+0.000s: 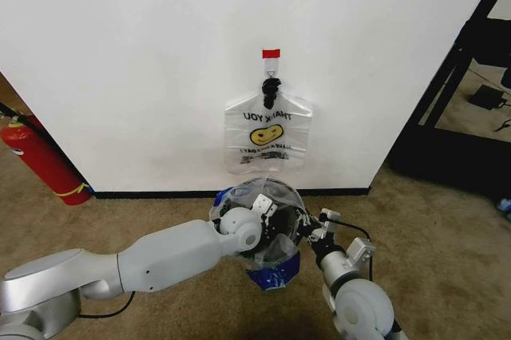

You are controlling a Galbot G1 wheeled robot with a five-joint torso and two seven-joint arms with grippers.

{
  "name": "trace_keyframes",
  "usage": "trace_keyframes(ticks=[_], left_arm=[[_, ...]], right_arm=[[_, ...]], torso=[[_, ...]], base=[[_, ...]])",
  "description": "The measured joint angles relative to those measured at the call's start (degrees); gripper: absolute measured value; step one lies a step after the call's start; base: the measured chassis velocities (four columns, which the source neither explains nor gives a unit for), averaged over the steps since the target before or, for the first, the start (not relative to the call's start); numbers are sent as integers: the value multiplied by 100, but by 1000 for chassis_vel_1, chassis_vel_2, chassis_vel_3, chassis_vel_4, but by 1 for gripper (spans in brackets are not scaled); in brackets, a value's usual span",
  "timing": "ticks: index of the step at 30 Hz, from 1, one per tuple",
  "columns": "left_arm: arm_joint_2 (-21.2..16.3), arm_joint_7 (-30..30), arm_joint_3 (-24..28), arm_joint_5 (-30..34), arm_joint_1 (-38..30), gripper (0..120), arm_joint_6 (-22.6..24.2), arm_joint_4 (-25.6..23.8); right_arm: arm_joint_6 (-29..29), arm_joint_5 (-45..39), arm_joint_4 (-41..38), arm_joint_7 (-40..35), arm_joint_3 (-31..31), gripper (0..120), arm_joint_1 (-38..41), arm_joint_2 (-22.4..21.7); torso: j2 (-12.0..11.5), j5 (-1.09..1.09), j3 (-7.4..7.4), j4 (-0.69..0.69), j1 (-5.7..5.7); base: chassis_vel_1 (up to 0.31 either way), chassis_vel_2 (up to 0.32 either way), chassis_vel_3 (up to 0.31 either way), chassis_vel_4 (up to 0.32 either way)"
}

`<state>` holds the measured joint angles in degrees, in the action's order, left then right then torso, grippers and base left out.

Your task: Pick up the garbage bag from the wall and place it over the trash bin.

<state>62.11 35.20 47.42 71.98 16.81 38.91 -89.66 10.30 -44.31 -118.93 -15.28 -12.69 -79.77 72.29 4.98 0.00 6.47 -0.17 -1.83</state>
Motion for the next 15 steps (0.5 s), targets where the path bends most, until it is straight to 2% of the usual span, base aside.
trace_keyframes(ticks=[11,15], left_arm=[[-30,-9,22,-6,40,0,1,10],[-136,-6,-25,72,46,0,0,-233]], right_arm=[[-27,5,-53,96,-9,1,-102,-64],[-75,93,120,98,6,1,-43,-4]], torso=[[0,0,0,-1,0],[0,0,0,0,0]], base=[[0,0,0,0],[0,0,0,0]])
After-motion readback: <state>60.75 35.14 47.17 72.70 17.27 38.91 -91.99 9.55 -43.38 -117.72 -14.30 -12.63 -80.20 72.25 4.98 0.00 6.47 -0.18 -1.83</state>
